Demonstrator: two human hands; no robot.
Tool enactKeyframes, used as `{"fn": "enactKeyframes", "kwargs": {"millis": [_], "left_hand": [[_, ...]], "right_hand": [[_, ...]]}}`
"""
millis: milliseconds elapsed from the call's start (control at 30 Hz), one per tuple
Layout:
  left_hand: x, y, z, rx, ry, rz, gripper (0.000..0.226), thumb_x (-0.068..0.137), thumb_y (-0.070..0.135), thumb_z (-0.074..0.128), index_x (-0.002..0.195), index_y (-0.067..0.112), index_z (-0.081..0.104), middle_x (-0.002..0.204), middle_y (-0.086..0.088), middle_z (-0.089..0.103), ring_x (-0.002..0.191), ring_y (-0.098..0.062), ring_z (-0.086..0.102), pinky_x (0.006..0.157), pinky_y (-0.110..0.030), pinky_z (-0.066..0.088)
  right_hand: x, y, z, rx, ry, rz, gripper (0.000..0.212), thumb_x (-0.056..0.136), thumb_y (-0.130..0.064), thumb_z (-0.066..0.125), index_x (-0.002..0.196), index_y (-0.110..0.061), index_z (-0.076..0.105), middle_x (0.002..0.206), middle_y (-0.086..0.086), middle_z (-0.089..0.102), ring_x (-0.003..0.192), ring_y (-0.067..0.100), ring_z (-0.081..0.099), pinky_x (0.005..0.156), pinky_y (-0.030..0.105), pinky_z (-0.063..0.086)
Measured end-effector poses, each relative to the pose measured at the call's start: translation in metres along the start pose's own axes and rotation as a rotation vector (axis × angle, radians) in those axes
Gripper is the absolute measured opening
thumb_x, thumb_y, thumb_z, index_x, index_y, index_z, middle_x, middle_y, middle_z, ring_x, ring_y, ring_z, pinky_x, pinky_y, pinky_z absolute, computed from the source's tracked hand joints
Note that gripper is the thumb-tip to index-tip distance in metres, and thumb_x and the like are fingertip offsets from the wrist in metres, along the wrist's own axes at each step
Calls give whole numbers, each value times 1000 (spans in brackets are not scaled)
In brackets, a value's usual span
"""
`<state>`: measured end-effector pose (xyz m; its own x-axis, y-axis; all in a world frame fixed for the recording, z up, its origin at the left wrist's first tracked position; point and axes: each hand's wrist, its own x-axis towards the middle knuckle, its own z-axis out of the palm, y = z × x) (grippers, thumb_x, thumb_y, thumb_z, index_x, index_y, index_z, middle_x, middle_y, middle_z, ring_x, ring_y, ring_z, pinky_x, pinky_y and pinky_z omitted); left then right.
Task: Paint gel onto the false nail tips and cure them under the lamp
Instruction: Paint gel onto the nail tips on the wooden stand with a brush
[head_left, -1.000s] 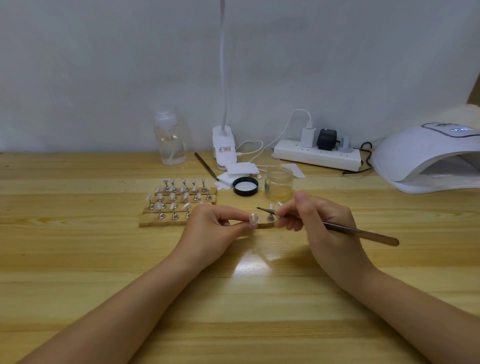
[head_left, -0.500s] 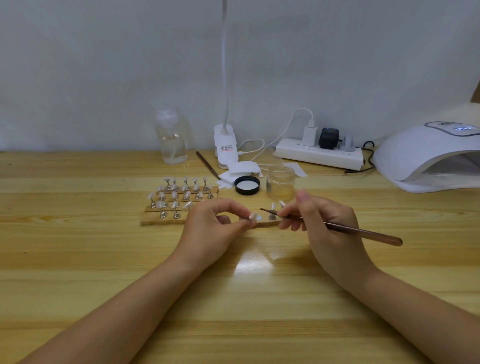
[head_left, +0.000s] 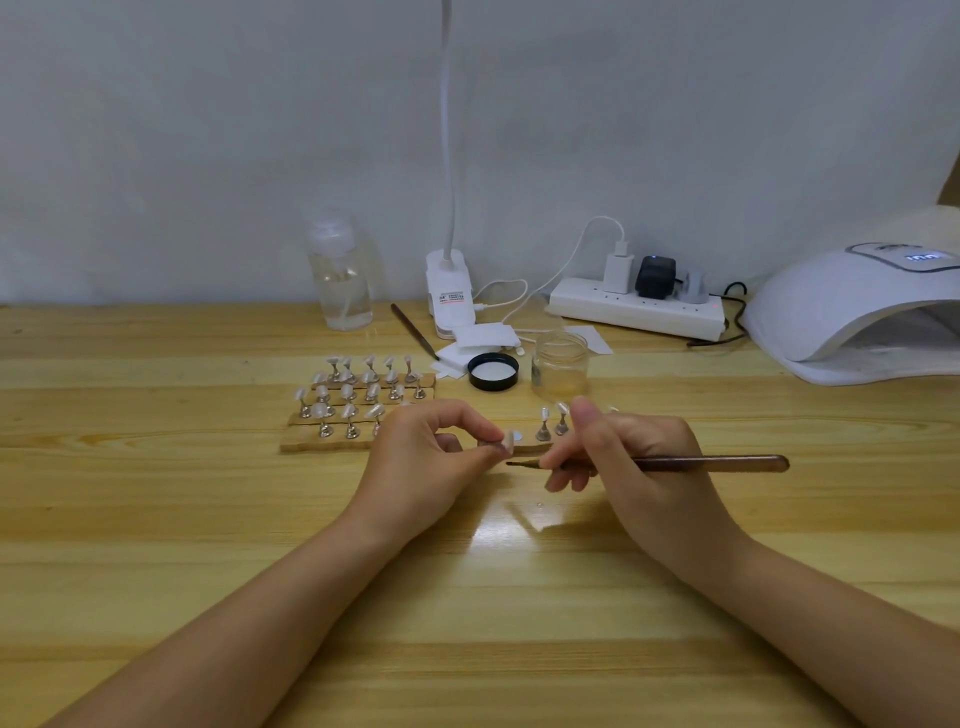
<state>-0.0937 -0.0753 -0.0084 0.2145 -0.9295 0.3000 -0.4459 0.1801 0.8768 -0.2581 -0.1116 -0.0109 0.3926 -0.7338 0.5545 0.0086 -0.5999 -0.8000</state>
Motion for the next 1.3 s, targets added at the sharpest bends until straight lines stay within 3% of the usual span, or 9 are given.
{"fn": "enactKeyframes", "kwargs": {"millis": [400, 533, 933, 1100, 1300], "left_hand": [[1, 1, 2, -6, 9, -36, 15, 72, 11, 75, 63, 19, 66, 31, 11, 39, 28, -2, 35, 37, -6, 23], [0, 0, 1, -10, 10, -45, 17, 72, 9, 74, 62, 20, 65, 32, 10, 39, 29, -2, 33, 37, -7, 23], [0, 1, 1, -9, 18, -48, 17, 72, 10, 76, 61, 19, 66, 48, 4, 52, 36, -2, 36, 40, -7, 28], [0, 0, 1, -16, 23, -44, 20, 71, 11, 76, 59, 23, 66, 49, 14, 56, 39, -2, 36, 42, -8, 29], [0, -1, 1, -18, 29, -44, 19, 70, 13, 77, 58, 23, 66, 50, 11, 54, 42, -3, 36, 44, -8, 29]], "right_hand": [[2, 1, -2, -11, 42, 1, 31, 90, -33, 51, 72, -18, 70, 65, 2, 69, 59, 7, 62, 58, 14, 47], [1, -1, 0, -27, -31, -6, 33, 88, -38, 47, 70, -21, 70, 63, 2, 69, 57, 5, 62, 57, 16, 48], [1, 0, -1, -8, 18, -42, 34, 88, -36, 44, 73, -19, 70, 62, 2, 68, 57, 4, 62, 57, 14, 47], [0, -1, 0, -30, -43, -25, 34, 88, -37, 46, 73, -18, 71, 64, 3, 69, 57, 5, 63, 57, 17, 49], [2, 0, -1, -14, 25, 4, 33, 89, -37, 51, 73, -16, 70, 64, 4, 69, 58, 6, 62, 58, 14, 47]]}}
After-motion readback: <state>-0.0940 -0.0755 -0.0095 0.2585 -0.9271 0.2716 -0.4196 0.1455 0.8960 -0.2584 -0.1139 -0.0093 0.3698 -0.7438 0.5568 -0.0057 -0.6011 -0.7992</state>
